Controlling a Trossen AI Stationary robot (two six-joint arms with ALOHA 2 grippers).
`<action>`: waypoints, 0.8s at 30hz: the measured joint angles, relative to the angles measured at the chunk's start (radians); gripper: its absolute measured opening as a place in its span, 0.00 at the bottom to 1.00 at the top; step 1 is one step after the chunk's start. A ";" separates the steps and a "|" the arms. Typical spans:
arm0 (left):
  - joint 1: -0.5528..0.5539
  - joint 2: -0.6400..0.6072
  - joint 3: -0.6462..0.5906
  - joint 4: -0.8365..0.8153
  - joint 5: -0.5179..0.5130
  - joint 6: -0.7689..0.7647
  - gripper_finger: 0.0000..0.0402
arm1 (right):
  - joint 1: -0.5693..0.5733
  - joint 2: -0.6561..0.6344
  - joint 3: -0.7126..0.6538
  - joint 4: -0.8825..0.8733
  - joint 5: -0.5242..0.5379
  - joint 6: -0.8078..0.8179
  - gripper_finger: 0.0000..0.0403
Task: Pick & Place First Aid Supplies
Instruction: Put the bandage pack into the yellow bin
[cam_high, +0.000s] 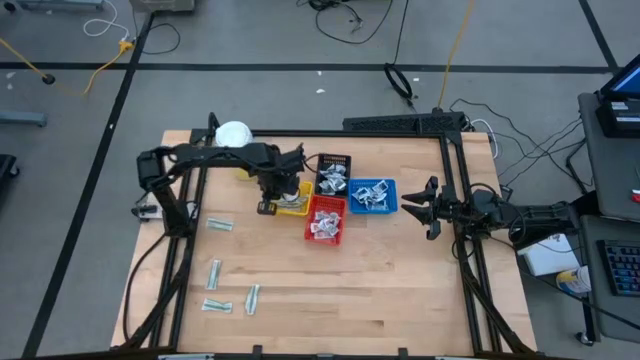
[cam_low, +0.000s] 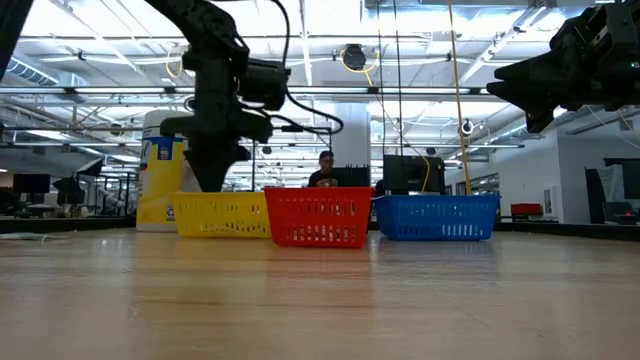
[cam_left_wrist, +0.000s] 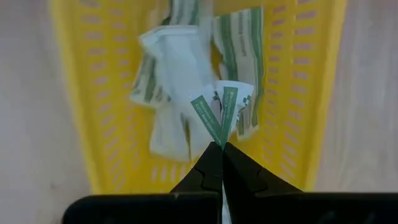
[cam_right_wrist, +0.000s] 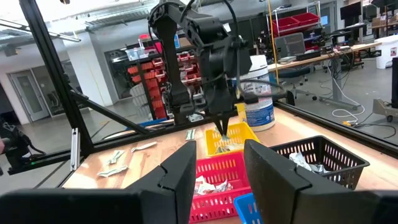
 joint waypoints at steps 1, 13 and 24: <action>-0.006 0.015 0.004 0.005 -0.003 0.005 0.00 | 0.000 0.000 0.000 0.000 0.000 0.000 0.32; -0.020 0.045 0.017 0.054 -0.051 -0.050 0.11 | 0.000 0.000 0.000 0.000 0.000 0.000 0.32; -0.024 0.045 0.017 0.061 -0.076 -0.057 0.50 | 0.000 0.000 0.000 0.000 0.000 0.000 0.32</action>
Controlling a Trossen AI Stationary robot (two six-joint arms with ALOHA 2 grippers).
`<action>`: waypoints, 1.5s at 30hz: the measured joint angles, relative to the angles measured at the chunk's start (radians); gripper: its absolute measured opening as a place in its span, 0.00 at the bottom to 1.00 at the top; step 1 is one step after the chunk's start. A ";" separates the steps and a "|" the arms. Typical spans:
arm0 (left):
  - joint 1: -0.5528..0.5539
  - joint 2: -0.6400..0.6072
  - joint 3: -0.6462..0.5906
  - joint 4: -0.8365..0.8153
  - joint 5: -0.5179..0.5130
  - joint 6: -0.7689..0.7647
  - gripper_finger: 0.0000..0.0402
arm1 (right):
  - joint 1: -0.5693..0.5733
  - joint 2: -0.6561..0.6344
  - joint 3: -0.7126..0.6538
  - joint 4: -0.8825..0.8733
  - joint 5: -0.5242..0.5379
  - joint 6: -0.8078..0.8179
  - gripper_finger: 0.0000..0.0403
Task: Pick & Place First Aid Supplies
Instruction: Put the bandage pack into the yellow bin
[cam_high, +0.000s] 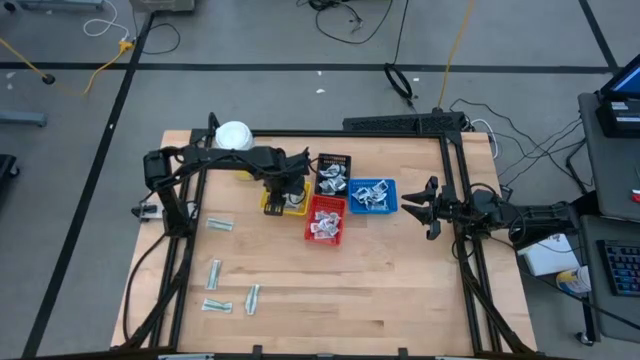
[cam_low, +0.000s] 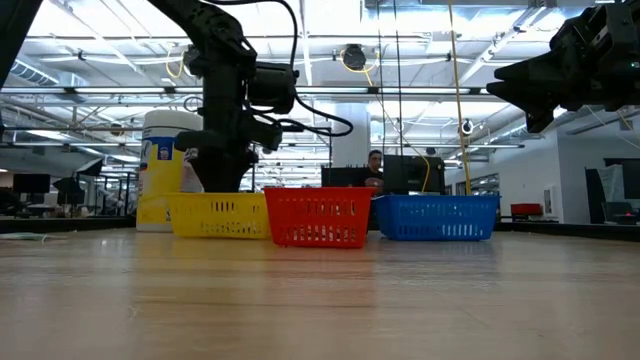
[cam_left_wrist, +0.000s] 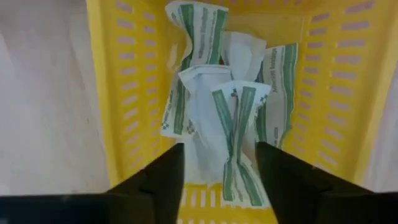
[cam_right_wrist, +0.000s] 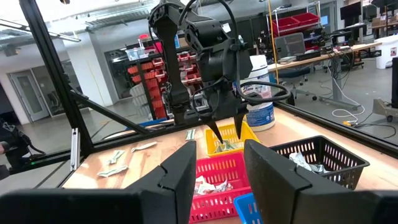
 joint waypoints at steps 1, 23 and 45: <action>0.000 0.000 0.003 -0.002 -0.004 0.000 0.53 | 0.000 0.000 0.000 0.000 0.000 0.000 0.32; 0.114 -0.005 0.204 -0.216 0.047 -0.956 0.61 | 0.000 0.000 0.000 0.000 0.000 0.000 0.32; -0.278 -0.239 -0.011 -0.235 0.072 -1.359 0.64 | 0.000 0.000 0.000 0.000 0.000 0.000 0.32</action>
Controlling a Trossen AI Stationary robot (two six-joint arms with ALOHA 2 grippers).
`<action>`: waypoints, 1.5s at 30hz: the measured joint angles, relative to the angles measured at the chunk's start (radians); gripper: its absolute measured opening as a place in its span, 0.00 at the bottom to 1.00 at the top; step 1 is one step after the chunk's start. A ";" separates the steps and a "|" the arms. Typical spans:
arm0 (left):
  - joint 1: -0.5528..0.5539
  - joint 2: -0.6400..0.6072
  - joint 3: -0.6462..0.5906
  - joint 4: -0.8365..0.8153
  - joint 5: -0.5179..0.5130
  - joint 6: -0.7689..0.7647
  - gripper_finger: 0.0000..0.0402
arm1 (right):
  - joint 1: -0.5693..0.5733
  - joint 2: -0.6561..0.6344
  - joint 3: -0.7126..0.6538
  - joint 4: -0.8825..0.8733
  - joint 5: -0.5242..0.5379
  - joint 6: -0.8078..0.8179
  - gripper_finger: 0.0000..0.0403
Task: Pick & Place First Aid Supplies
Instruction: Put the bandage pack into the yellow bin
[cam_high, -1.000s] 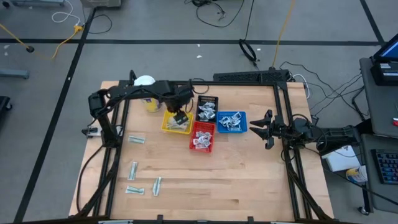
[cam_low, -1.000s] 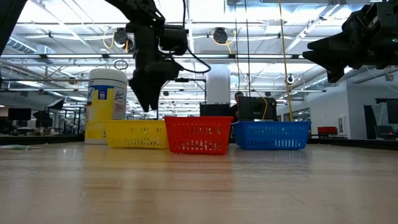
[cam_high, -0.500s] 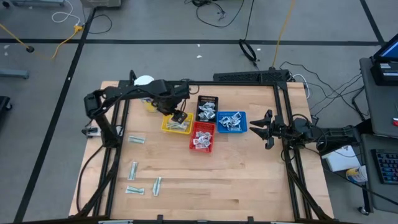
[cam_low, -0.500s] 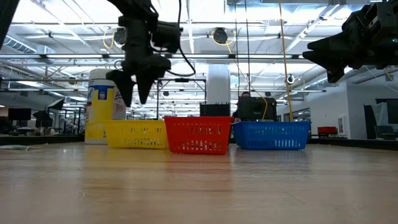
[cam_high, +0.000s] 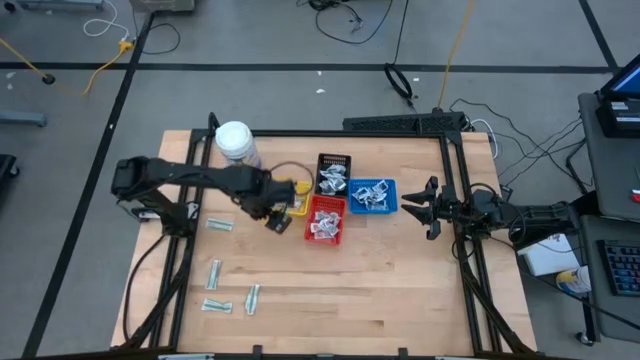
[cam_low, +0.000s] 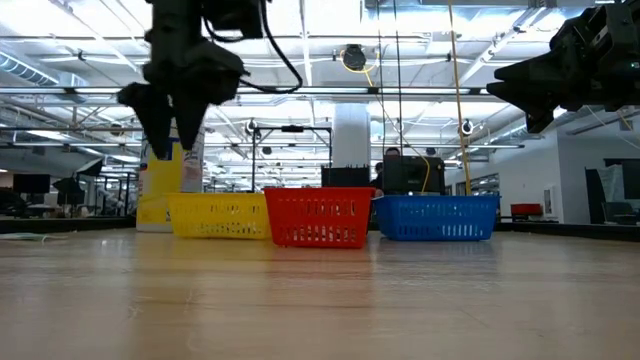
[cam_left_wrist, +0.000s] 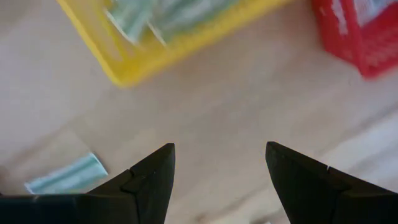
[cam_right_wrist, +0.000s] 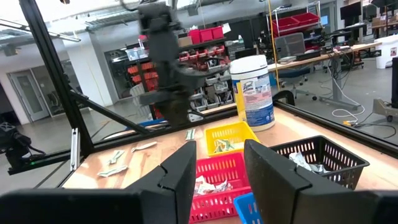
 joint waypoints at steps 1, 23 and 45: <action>-0.028 -0.004 -0.001 -0.001 0.000 -0.024 0.64 | 0.000 0.000 0.000 0.000 0.000 0.000 0.32; -0.564 -0.007 0.000 -0.001 -0.054 -0.608 0.64 | 0.000 0.000 0.000 0.000 0.000 0.000 0.32; -0.709 0.261 -0.073 0.288 -0.095 -0.794 0.64 | 0.000 0.000 0.000 0.000 0.000 0.000 0.32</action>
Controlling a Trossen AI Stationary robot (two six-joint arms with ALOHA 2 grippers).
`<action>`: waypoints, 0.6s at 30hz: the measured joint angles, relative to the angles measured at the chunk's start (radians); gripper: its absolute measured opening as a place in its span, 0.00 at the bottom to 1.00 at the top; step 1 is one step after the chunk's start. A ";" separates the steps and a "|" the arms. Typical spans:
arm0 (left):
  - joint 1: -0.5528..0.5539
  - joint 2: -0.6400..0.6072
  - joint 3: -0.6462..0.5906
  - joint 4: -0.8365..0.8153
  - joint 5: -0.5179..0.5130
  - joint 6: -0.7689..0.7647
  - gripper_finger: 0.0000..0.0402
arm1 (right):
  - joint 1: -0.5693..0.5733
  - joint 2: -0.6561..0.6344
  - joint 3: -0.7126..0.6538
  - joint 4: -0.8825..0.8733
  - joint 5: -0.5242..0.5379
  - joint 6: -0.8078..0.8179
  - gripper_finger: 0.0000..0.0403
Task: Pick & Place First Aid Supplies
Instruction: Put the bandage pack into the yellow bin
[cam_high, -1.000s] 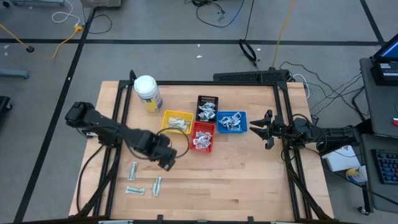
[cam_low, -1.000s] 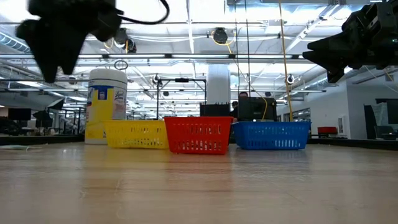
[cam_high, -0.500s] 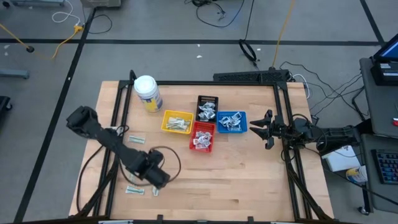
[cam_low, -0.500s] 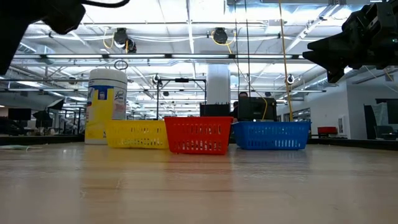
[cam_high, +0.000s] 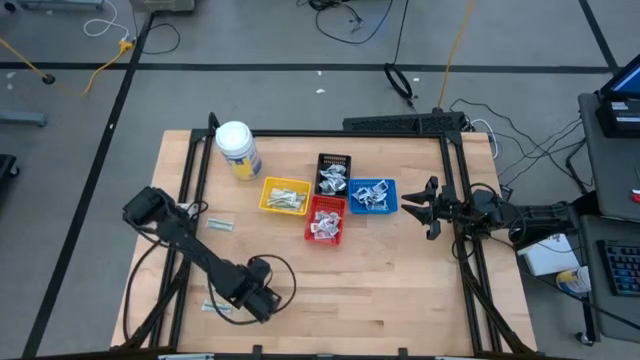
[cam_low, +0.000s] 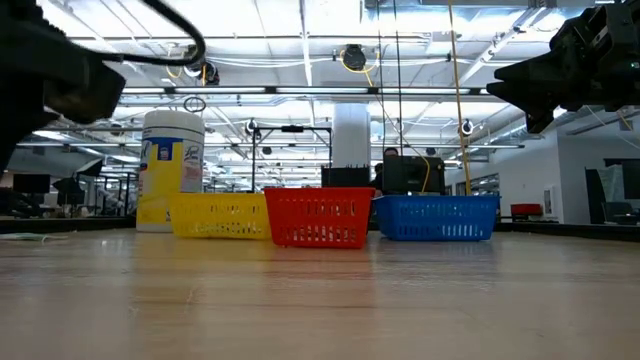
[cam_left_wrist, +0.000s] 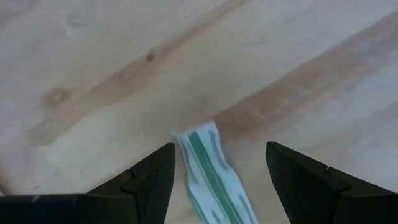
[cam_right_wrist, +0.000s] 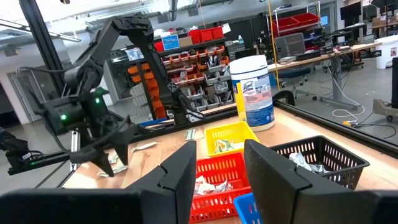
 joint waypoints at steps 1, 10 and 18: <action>-0.003 0.009 -0.002 -0.003 -0.004 0.001 0.64 | 0.000 0.000 0.000 0.000 0.000 0.000 0.32; -0.001 0.025 -0.003 -0.004 -0.029 0.050 0.42 | 0.000 0.000 0.000 0.000 0.000 0.000 0.32; 0.021 0.025 -0.003 -0.005 -0.025 0.189 0.03 | 0.000 0.000 0.000 0.000 0.000 0.000 0.32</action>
